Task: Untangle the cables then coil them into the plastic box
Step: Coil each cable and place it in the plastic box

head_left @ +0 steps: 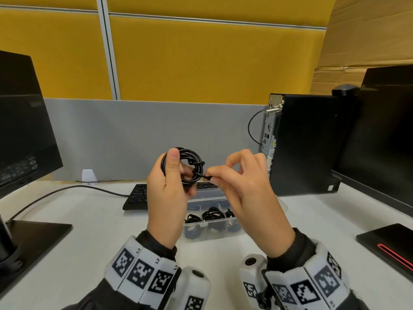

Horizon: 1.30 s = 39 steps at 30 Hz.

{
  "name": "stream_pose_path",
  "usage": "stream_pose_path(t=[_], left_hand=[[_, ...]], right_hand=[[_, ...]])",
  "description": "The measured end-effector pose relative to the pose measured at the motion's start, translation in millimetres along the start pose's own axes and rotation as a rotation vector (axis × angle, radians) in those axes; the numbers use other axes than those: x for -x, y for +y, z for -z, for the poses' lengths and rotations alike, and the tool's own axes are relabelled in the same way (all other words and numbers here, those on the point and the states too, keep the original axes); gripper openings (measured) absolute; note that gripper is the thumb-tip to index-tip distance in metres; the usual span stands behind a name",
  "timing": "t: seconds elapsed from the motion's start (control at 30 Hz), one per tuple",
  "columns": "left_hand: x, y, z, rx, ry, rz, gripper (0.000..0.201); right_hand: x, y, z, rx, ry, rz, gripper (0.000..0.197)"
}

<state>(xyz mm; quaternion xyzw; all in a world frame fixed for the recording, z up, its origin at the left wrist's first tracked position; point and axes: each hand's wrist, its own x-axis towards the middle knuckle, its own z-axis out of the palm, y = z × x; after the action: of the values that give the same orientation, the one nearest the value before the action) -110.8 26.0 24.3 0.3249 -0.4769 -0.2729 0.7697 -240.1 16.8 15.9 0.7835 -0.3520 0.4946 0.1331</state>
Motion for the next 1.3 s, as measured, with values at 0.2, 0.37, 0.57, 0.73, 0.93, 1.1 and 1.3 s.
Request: stream_pose_path(t=[0.2, 0.37, 0.57, 0.73, 0.93, 1.1, 1.3], left_hand=[[6, -1, -6, 0.124, 0.01, 0.094, 0.049], [15, -2, -12, 0.245, -0.048, 0.095, 0.035], [15, -12, -11, 0.11, -0.1, 0.021, 0.045], [11, -12, -7, -0.002, -0.145, -0.001, 0.032], [4, -11, -3, -0.097, -0.248, 0.017, 0.026], [3, -19, 1, -0.385, -0.294, -0.217, 0.028], [8, -34, 3, -0.561, -0.355, -0.314, 0.026]], right_hand=[[5, -8, -13, -0.256, 0.11, -0.068, 0.025], [6, -8, -15, -0.34, 0.153, -0.138, 0.024], [7, -16, -17, -0.508, -0.015, -0.295, 0.026], [7, -16, -15, -0.39, -0.046, -0.22, 0.024], [2, -9, -14, -0.182, -0.055, -0.115, 0.025], [1, -6, -3, -0.319, -0.211, -0.237, 0.026], [-1, 0, 9, -0.332, -0.407, -0.346, 0.022]])
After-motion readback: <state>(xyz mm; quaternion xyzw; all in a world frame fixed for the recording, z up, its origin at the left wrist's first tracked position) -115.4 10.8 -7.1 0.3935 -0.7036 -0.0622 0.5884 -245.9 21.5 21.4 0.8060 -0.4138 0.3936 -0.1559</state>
